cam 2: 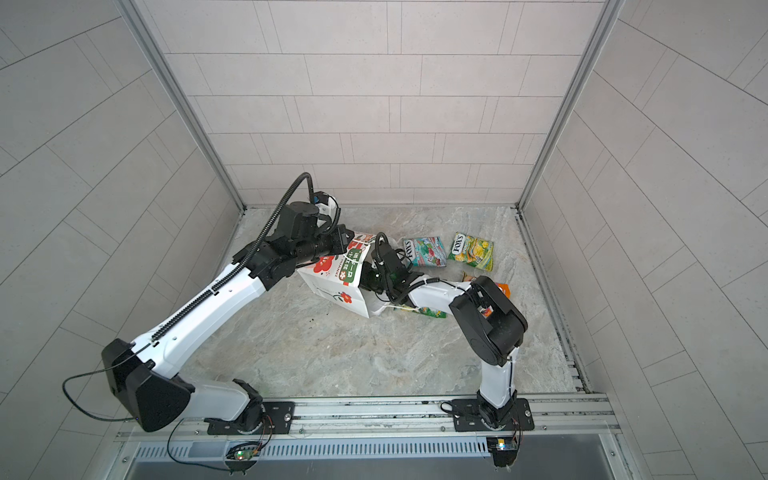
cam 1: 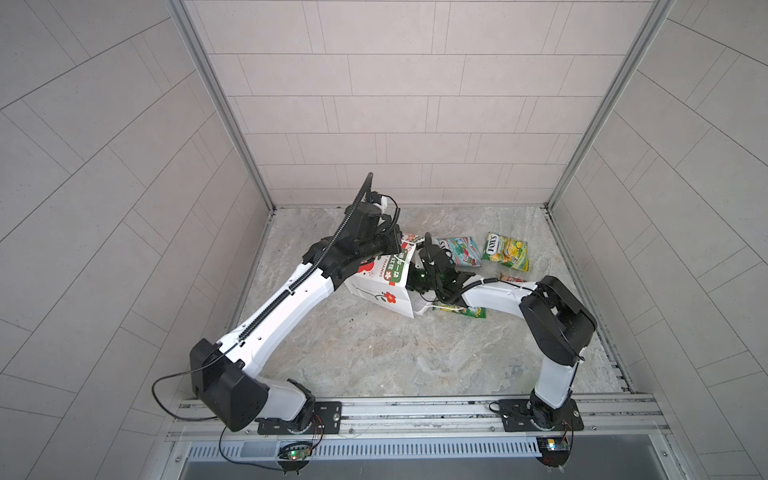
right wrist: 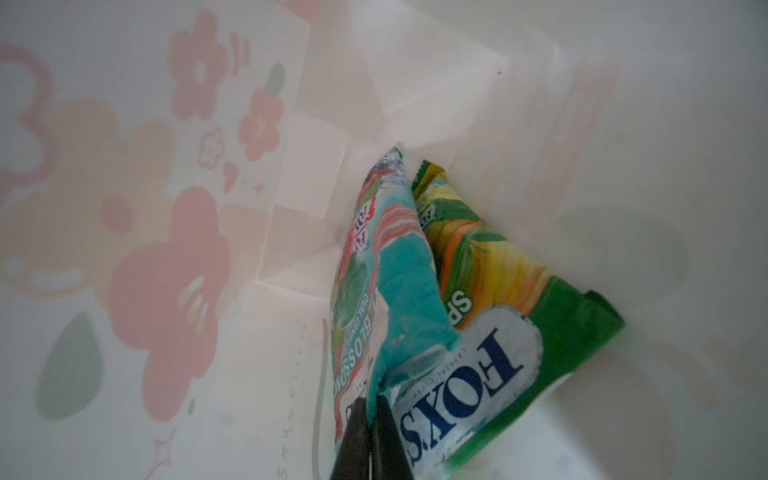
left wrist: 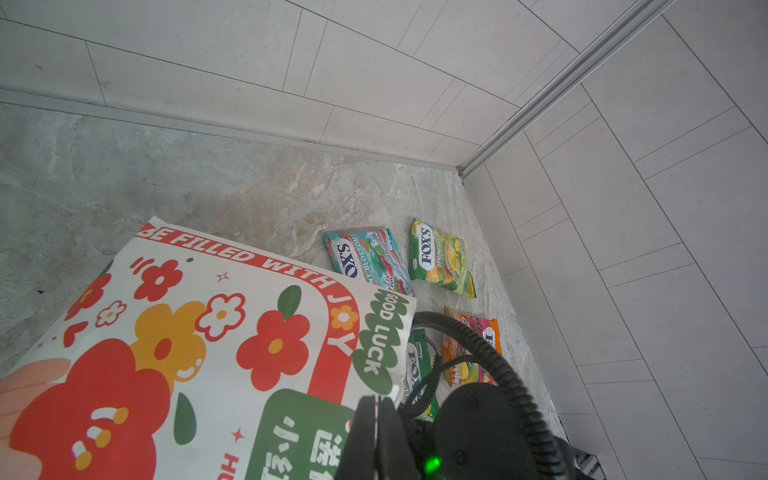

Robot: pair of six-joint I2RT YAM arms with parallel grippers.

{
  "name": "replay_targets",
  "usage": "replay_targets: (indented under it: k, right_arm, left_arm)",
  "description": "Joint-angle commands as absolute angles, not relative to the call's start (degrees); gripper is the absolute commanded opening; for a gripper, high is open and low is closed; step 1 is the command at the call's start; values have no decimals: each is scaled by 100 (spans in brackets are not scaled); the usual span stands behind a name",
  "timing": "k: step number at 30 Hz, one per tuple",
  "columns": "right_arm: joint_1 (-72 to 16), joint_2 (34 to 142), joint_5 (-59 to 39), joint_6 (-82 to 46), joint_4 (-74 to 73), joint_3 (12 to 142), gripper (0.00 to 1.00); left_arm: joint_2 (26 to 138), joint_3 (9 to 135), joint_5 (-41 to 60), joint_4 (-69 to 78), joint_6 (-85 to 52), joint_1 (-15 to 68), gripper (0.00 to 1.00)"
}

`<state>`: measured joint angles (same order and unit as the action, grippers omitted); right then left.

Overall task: Take the snacks out of the paper bag
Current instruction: 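Grasp the teal FOX'S Mint Blossom packet inside the bag with the right gripper, then pull the teal packet out of the bag with the right gripper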

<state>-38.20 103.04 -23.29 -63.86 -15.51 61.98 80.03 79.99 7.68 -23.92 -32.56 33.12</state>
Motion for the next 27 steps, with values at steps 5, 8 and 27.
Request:
replay_targets:
  k: [5, 8, 27]
  right_arm:
    - [-3815, 9438, -2270, -5569, -637, 6064, 0]
    - [-3806, 9180, -2276, -5362, -373, 6011, 0]
    - [-3543, 7465, -2244, -4281, 953, 5652, 0]
  left_arm:
    - [7796, 7874, 505, -2368, -3217, 3287, 0]
    - [7769, 7842, 492, -2356, -3234, 3287, 0]
    - [7590, 7682, 377, -2288, -3275, 3287, 0]
